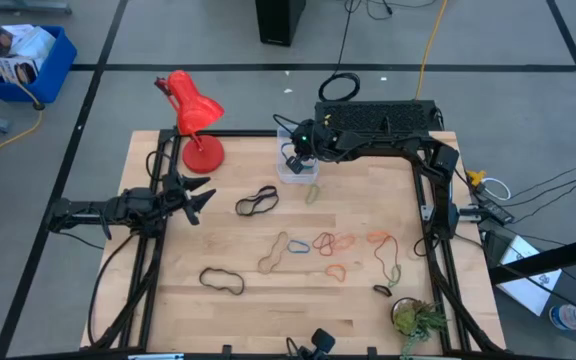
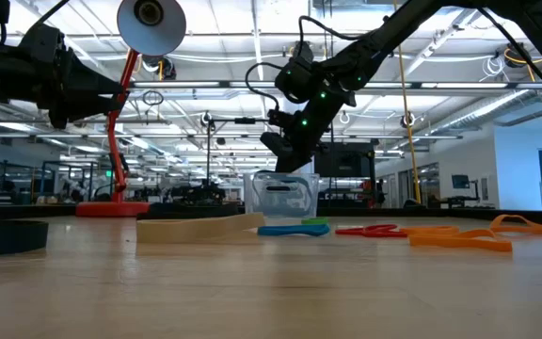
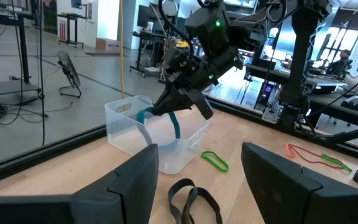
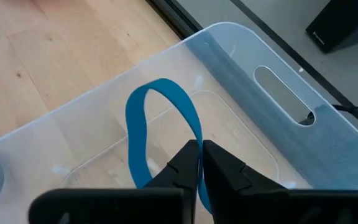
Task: Pick and place rubber bands into bin
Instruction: Put the blue rubber band into the transparent bin
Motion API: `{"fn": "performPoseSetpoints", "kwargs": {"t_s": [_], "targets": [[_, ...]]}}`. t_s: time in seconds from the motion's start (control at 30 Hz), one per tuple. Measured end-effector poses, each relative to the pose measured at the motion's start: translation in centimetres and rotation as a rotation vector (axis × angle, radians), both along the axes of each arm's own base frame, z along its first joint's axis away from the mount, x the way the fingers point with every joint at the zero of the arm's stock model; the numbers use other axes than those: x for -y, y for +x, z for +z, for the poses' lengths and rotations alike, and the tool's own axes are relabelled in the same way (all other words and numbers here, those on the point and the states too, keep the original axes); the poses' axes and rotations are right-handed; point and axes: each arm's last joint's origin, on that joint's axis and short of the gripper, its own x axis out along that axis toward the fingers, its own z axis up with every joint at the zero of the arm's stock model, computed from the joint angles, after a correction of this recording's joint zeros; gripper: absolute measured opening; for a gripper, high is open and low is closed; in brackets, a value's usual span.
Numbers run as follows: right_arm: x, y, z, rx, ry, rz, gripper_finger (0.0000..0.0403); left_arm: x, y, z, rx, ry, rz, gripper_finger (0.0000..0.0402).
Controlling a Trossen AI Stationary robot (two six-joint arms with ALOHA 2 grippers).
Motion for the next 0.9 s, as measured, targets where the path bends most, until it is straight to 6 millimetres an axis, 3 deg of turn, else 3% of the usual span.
{"fn": "performPoseSetpoints", "kwargs": {"t_s": [0.7, 0.9], "targets": [[0.0, -0.01, -0.01, 0.004, 0.005, -0.008, 0.0022, 0.0, 0.0, -0.01, 0.0, 0.0, 0.0, 0.0237], [0.0, -0.01, -0.01, 0.011, 0.014, -0.02, 0.0064, 0.0, 0.0, 0.0, 0.0, 0.0, 0.0, 0.0237]]}}
